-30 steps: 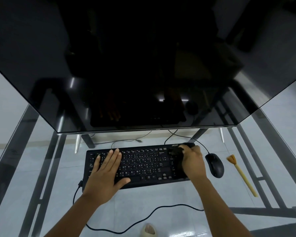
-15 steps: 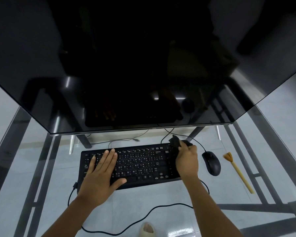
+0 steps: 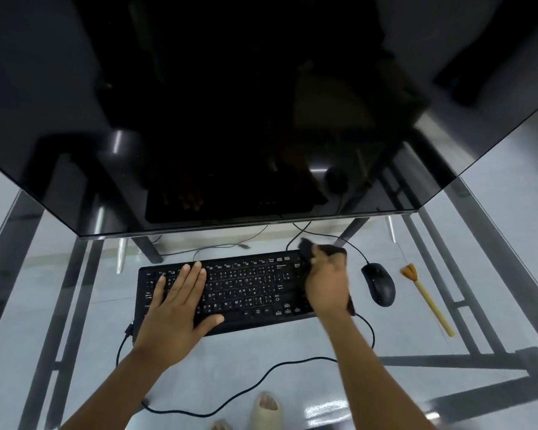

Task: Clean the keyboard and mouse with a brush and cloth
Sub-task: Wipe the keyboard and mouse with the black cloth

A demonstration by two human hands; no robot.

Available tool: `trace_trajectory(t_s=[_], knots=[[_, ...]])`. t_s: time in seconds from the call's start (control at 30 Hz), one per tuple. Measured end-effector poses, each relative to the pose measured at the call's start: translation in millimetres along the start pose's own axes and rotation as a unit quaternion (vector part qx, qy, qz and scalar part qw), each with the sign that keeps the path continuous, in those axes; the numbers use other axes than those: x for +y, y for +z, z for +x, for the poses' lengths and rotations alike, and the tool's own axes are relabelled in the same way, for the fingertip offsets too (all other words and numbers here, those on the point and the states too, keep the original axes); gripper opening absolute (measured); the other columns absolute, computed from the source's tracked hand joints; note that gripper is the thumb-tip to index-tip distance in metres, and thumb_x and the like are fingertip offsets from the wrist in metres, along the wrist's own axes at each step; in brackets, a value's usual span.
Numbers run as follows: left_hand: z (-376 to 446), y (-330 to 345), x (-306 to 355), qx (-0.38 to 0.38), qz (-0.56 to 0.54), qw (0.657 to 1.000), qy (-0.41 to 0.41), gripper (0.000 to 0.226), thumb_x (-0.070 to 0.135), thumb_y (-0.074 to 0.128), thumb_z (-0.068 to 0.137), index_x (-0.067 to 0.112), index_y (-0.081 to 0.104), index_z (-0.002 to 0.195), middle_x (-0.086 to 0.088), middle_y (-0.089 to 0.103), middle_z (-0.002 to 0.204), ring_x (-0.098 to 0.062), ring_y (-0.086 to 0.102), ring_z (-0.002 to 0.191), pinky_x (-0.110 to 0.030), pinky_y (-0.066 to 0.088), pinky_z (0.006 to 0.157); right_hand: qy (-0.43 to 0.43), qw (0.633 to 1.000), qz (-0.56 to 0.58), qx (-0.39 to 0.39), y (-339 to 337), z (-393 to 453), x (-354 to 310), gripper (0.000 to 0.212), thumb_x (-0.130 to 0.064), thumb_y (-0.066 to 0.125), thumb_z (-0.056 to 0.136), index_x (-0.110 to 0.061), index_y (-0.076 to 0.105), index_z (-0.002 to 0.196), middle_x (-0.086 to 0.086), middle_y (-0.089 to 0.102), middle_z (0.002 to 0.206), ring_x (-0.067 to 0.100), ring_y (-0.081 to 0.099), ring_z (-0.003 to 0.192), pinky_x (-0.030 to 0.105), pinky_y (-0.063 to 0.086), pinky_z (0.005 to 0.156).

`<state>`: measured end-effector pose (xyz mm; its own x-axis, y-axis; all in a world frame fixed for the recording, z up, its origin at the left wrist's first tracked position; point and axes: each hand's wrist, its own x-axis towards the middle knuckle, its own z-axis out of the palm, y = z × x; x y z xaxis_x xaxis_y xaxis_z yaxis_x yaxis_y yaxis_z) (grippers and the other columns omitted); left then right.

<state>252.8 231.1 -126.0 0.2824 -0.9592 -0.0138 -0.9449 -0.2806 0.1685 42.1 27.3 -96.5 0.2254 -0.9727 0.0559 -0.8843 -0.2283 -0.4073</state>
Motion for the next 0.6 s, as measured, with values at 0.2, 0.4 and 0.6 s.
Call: trace_trajectory(t_s=[0.2,0.4,0.6], knots=[[1,-1,0,-0.008,0.0,1.0,-0.001,0.089,0.075,0.024,0.089,0.013,0.02,0.152,0.0,0.017,0.16,-0.014,0.008,0.148,-0.044,0.002,0.118,-0.177,0.982,0.039,-0.049,10,-37,-20,0.053,0.003,0.062,0.078,-0.018,0.063,0.127,0.01,0.056,0.092,0.029,0.062,0.062,0.036,0.058,0.065],[0,0,0,-0.007,-0.003,1.0,-0.006,0.089,0.075,0.024,0.089,0.012,0.02,0.152,0.001,0.016,0.16,-0.014,0.007,0.148,-0.045,0.001,0.118,-0.01,0.999,0.039,0.007,-13,-8,24,0.047,-0.004,0.044,0.093,-0.018,0.052,0.137,0.013,0.047,0.098,0.024,0.046,0.066,0.038,0.055,0.077],[0,1,-1,-0.006,-0.002,1.0,0.001,0.089,0.075,0.022,0.089,0.011,0.02,0.152,0.0,0.017,0.16,-0.014,0.008,0.148,-0.044,0.001,0.118,-0.247,0.964,0.02,-0.095,0,-81,-7,0.039,-0.011,0.059,0.083,-0.026,0.066,0.119,0.006,0.054,0.088,0.021,0.054,0.068,0.03,0.051,0.065]])
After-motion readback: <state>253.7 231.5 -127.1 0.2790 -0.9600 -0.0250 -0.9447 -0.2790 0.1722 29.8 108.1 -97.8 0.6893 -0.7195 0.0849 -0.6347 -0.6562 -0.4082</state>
